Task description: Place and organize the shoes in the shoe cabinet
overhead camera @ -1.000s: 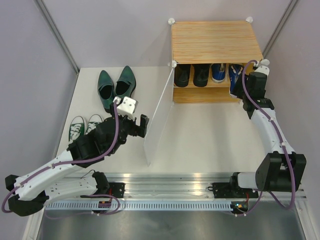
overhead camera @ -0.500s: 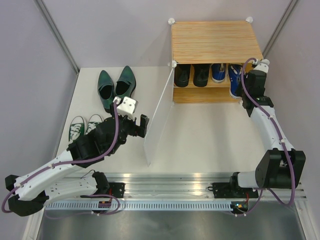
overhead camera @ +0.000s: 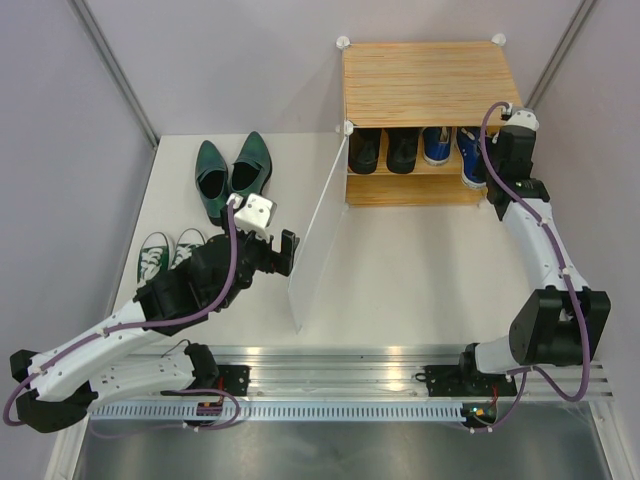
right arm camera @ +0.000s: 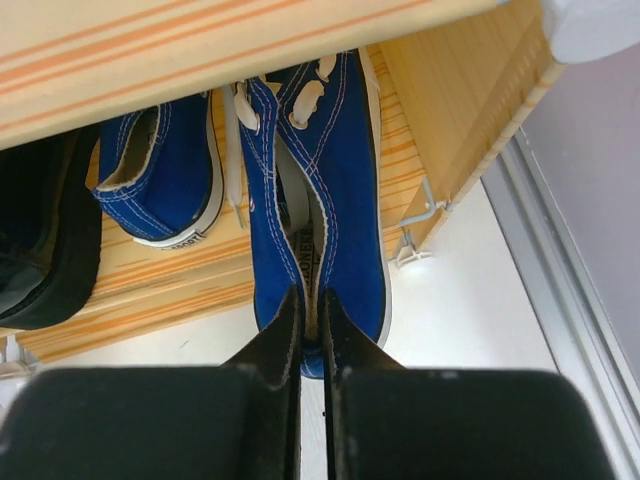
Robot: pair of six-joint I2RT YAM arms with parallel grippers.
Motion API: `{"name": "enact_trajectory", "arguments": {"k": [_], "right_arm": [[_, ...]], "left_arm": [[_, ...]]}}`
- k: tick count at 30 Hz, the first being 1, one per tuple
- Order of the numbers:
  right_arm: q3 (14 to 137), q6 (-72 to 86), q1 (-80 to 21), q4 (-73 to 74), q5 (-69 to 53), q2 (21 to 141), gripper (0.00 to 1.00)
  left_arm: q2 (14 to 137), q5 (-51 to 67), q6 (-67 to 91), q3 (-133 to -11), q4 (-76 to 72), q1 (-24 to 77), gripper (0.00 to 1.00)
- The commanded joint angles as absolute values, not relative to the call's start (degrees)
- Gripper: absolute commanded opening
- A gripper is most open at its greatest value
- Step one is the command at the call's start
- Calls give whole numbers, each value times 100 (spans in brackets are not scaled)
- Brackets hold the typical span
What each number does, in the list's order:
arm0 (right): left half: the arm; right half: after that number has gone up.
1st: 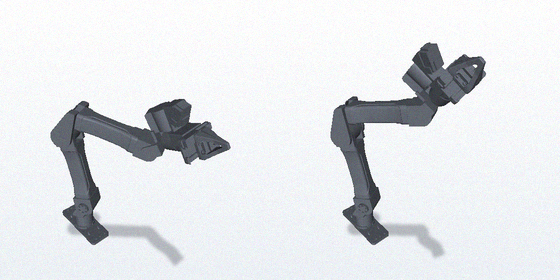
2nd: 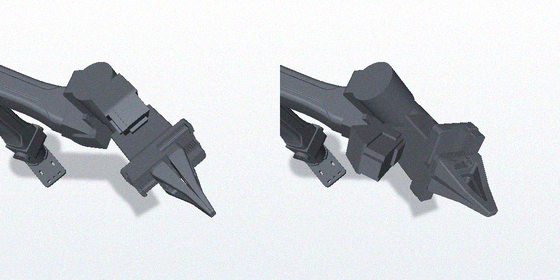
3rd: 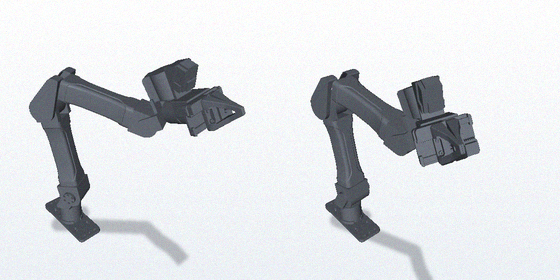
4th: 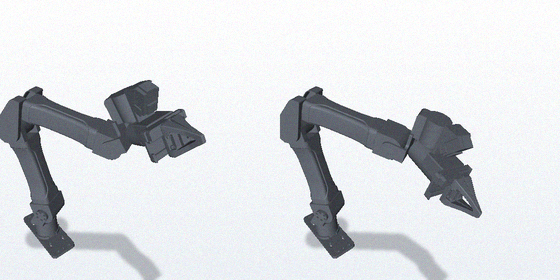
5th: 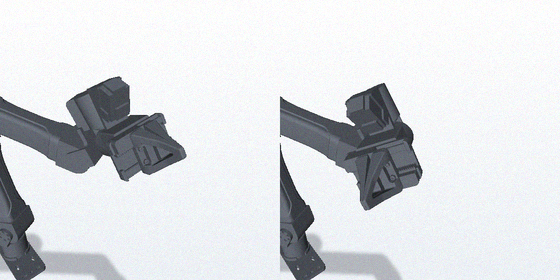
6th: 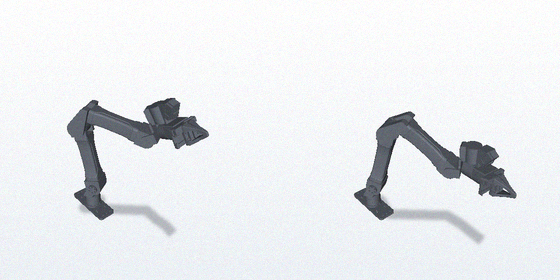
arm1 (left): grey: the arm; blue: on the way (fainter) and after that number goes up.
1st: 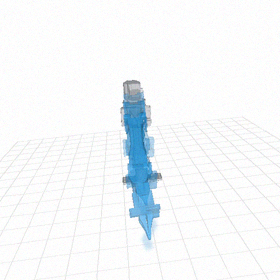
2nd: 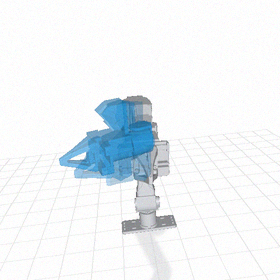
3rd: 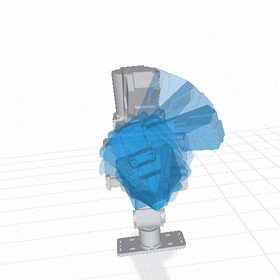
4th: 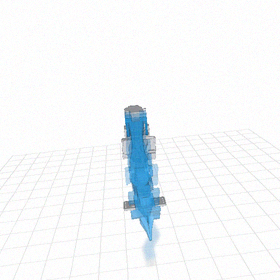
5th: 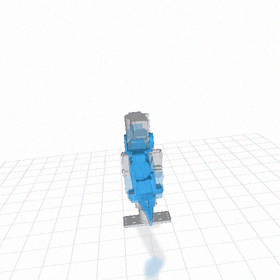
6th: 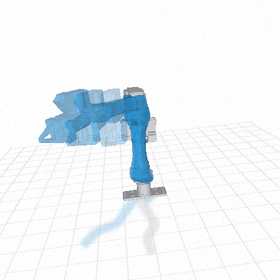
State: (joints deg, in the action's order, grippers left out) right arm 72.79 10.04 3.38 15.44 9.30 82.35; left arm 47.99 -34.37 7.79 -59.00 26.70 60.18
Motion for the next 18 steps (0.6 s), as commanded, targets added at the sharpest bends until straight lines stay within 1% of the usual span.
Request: {"name": "enact_trajectory", "arguments": {"k": [1,18], "right_arm": [[7532,704,343,1002,818,8253,1],[6829,624,334,-650,580,8428,1]], "left_arm": [[4737,-3401,703,-5915,2540,6003,95],[4860,-3516,659,-5906,2540,6003,95]]}}
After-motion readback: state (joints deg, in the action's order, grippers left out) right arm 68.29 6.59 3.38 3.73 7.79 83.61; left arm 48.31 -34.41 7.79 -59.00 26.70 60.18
